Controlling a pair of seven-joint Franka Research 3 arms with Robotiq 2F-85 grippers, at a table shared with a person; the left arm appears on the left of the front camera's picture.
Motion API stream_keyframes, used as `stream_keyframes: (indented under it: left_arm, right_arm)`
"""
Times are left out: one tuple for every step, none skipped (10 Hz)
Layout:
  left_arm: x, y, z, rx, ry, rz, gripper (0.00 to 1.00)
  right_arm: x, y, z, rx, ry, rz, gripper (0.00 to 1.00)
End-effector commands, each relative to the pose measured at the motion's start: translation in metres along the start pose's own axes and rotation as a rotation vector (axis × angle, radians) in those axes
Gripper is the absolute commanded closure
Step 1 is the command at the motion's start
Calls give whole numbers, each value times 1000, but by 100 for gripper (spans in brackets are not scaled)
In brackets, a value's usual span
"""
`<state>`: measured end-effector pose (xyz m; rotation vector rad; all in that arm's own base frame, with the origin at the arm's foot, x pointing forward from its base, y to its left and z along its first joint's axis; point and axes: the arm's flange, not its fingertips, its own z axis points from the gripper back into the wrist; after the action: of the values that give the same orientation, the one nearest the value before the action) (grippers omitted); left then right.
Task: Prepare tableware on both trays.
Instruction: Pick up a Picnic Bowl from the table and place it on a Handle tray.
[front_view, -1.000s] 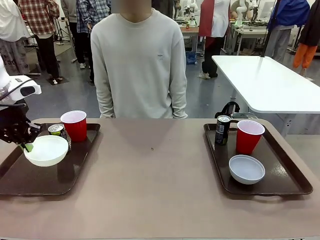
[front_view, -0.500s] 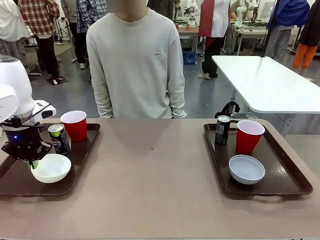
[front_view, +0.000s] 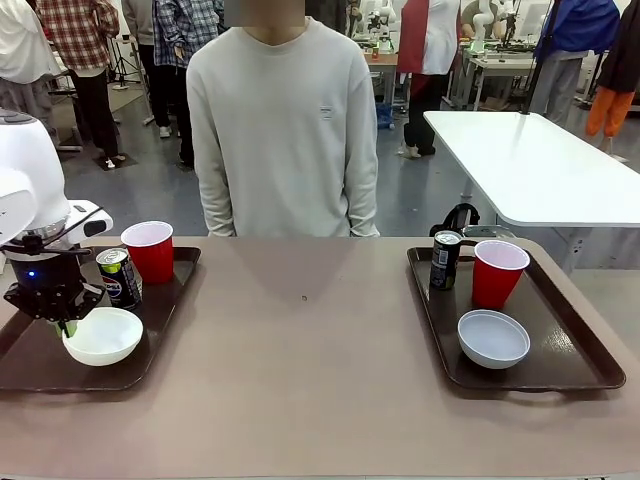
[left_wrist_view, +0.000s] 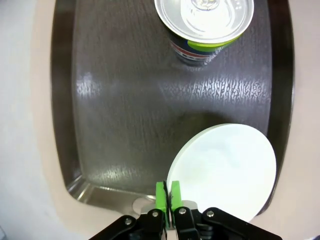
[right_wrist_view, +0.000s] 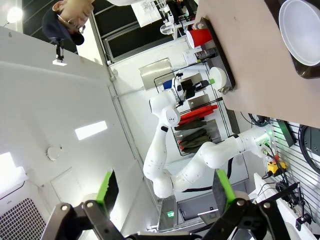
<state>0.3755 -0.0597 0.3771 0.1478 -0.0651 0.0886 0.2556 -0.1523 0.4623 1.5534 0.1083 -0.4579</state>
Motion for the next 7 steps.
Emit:
stream_keyframes:
  left_arm:
    - [5,-6,-8,-13,8,-9,96]
    - [6,-8,-12,-14,15,-12,96]
    - [5,-8,-15,-9,25,-16,96]
    - [5,-9,-17,-8,31,-23,96]
    - [6,-9,-17,-12,33,-27,38]
    - [5,-8,-14,-13,29,-30,38]
    - [4,-6,-11,-13,22,-23,0]
  right_arm:
    - [-1,1,-3,20,7,11,0]
    - [-1,1,-3,20,7,11,0]
    - [-1,1,-3,20,7,11,0]
    - [-1,1,-3,20,7,11,0]
    - [-1,1,-3,20,7,11,0]
    - [-1,1,-3,20,7,11,0]
    - [-1,1,-3,20,7,11,0]
